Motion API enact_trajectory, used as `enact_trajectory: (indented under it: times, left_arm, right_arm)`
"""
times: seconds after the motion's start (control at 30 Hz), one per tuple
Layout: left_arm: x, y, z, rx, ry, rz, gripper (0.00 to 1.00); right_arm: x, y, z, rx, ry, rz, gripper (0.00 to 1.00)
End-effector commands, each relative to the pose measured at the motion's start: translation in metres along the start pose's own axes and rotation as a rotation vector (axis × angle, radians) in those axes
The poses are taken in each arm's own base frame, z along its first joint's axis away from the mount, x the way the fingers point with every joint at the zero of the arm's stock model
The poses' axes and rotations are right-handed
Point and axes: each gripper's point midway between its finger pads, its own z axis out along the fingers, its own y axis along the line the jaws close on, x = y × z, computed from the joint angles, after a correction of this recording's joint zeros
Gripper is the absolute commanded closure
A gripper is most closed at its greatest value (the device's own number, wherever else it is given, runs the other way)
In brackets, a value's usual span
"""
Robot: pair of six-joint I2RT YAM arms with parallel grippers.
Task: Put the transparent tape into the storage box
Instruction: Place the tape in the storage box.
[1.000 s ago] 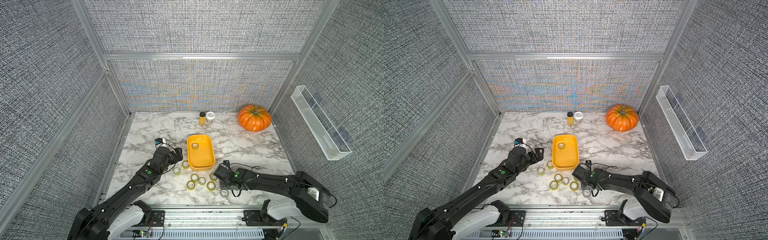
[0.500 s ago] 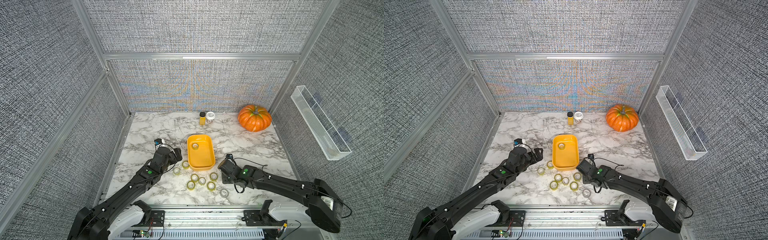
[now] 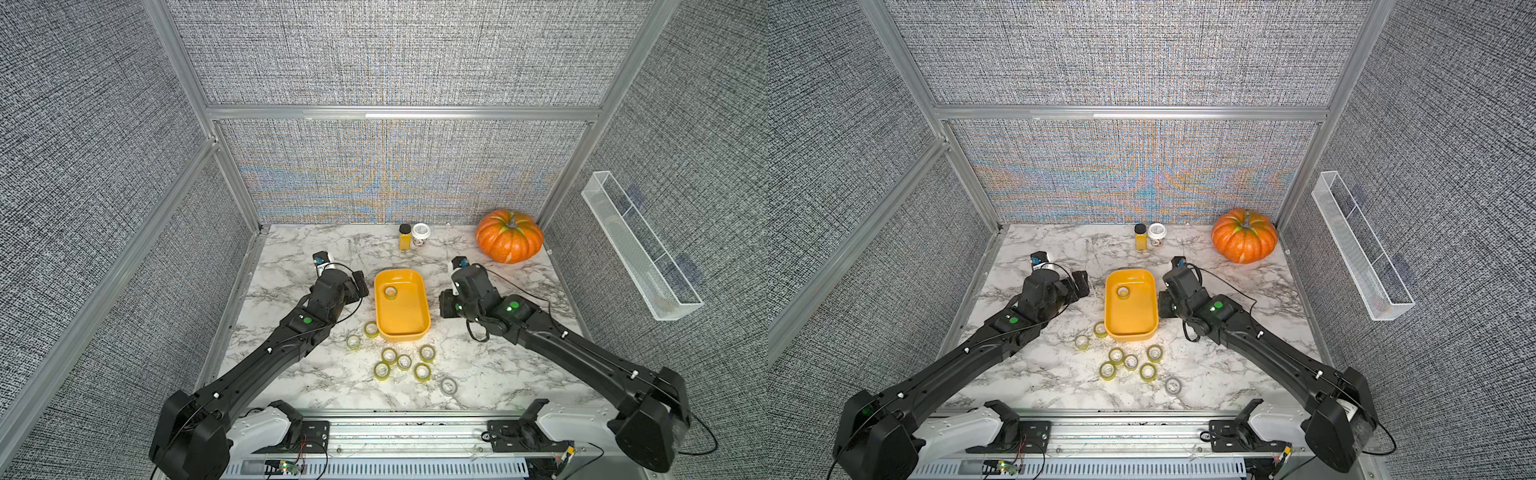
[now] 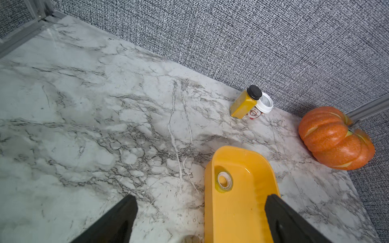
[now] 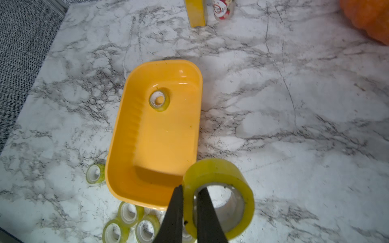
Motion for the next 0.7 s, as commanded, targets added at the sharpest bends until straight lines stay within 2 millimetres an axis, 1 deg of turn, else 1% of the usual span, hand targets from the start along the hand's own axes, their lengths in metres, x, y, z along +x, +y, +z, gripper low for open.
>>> enact_trajectory:
  times: [0.0, 0.07, 0.13, 0.17, 0.23, 0.3, 0.37, 0.47, 0.53, 0.6, 0.67]
  left_arm:
    - [0.018, 0.003, 0.012, -0.019, 0.079, -0.019, 0.0]
    - [0.036, 0.002, 0.022, -0.009, 0.143, -0.044, 0.0]
    - [0.049, -0.002, 0.028, 0.019, 0.195, -0.065, 0.0]
    - [0.055, -0.005, 0.03, 0.035, 0.224, -0.068, 0.0]
    - [0.062, -0.005, 0.033, 0.024, 0.264, -0.07, 0.0]
    - [0.064, -0.002, 0.033, 0.0, 0.275, -0.068, 0.0]
    - [0.061, 0.0, 0.031, -0.013, 0.268, -0.059, 0.0]
    - [0.056, 0.005, 0.026, -0.026, 0.245, -0.053, 0.0]
    - [0.053, 0.007, 0.023, -0.031, 0.233, -0.053, 0.0]
    - [0.053, 0.006, 0.02, -0.013, 0.23, -0.055, 0.0]
    - [0.055, -0.001, 0.017, 0.037, 0.24, -0.046, 0.0]
  right_arm:
    - [-0.017, 0.028, 0.011, -0.108, 0.009, -0.051, 1.0]
    - [-0.019, 0.036, 0.026, -0.128, 0.036, -0.058, 1.0]
    - [-0.017, 0.044, 0.042, -0.15, 0.071, -0.078, 1.0]
    - [-0.018, 0.048, 0.05, -0.158, 0.082, -0.088, 1.0]
    - [-0.019, 0.053, 0.065, -0.163, 0.096, -0.109, 1.0]
    - [-0.021, 0.053, 0.083, -0.156, 0.115, -0.118, 1.0]
    - [-0.021, 0.053, 0.098, -0.151, 0.146, -0.13, 1.0]
    - [-0.014, 0.052, 0.122, -0.147, 0.183, -0.139, 1.0]
    - [-0.009, 0.055, 0.136, -0.179, 0.206, -0.134, 1.0]
    - [-0.002, 0.054, 0.151, -0.177, 0.237, -0.13, 1.0]
    - [0.002, 0.05, 0.162, -0.151, 0.259, -0.139, 1.0]
